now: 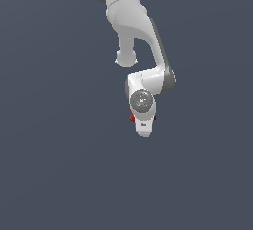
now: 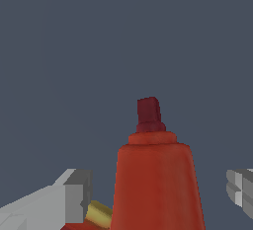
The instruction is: Pick up the object and move it to a goal position.
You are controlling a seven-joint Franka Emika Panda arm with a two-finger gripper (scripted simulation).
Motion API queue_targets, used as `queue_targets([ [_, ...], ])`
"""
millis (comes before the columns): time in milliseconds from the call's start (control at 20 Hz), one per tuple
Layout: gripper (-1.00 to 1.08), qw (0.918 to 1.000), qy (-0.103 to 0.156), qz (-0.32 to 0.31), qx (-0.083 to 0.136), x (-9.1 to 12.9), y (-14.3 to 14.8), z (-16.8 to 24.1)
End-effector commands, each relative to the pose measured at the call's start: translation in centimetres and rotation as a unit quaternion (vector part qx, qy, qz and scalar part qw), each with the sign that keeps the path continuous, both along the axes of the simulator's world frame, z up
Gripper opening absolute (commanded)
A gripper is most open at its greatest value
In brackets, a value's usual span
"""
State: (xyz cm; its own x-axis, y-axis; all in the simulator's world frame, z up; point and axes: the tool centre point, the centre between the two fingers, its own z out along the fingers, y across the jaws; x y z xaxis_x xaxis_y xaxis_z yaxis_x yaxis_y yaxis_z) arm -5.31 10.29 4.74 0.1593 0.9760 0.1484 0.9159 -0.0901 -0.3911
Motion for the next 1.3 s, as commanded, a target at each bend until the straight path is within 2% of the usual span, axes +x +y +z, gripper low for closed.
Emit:
queue_targets([
  [0,1.08,1.0,0.001,0.001,0.0,-0.4,0.2,-0.9],
  [250,1.08,1.0,0.001,0.001,0.001,-0.8,0.4,-1.7],
  [300,-1.0,1.0,0.001,0.001,0.001,-0.8,0.4,-1.7],
  [900,-1.0,1.0,0.0,0.001,0.001,-0.7,0.4,-1.6],
  [1250,-1.0,1.0,0.0,0.001,0.001,0.5,0.8,-1.4],
])
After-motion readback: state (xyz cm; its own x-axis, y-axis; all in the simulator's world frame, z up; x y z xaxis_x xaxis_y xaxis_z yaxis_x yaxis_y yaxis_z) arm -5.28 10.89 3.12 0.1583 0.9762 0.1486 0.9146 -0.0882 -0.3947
